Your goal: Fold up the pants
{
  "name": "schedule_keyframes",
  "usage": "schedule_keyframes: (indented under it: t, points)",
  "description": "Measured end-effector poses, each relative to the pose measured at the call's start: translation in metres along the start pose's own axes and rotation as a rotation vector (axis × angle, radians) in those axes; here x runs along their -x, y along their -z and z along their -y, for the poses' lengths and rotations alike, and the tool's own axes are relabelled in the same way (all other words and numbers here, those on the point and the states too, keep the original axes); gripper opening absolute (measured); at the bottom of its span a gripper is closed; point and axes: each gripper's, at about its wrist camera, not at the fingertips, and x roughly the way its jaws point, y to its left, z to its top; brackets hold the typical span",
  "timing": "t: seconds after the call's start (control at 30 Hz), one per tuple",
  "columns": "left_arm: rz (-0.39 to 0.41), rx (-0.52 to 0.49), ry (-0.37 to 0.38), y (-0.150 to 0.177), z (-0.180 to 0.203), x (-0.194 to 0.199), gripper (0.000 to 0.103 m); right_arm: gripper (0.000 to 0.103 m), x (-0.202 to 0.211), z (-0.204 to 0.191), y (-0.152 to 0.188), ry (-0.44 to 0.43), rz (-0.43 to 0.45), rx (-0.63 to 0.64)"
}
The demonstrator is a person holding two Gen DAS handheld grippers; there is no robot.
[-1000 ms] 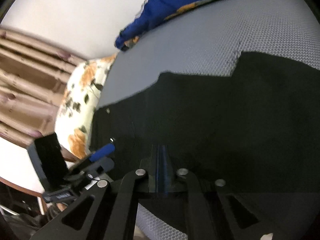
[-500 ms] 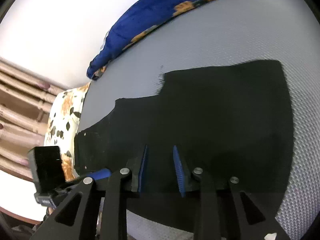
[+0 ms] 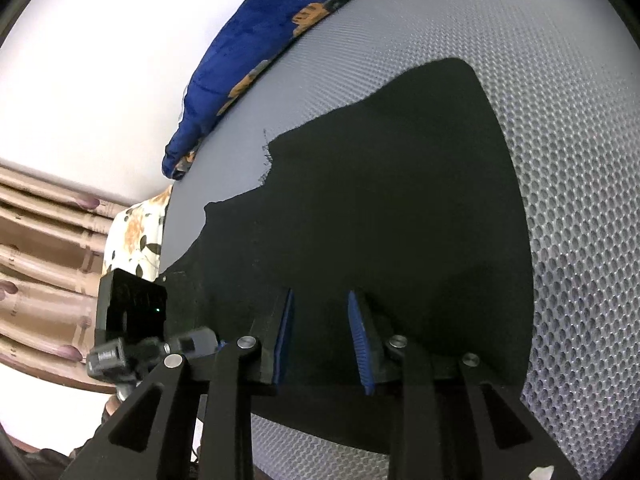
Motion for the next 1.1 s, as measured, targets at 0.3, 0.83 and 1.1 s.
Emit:
schedule_keyframes:
  t: [0.3,0.83,1.1]
  points:
    - [-0.012,-0.097,-0.025,-0.027,0.015,-0.013,0.061,0.025,-0.004,0.02,0.004,-0.048,0.004,-0.046]
    - [0.039,-0.271,-0.172,-0.03,0.048,-0.022,0.003,0.029,0.007,0.012,-0.001,-0.023,0.012,-0.047]
    - [0.137,-0.334,-0.179,0.009,0.056,0.039,0.003,0.035,0.009,-0.017,0.004,-0.023,-0.003,0.011]
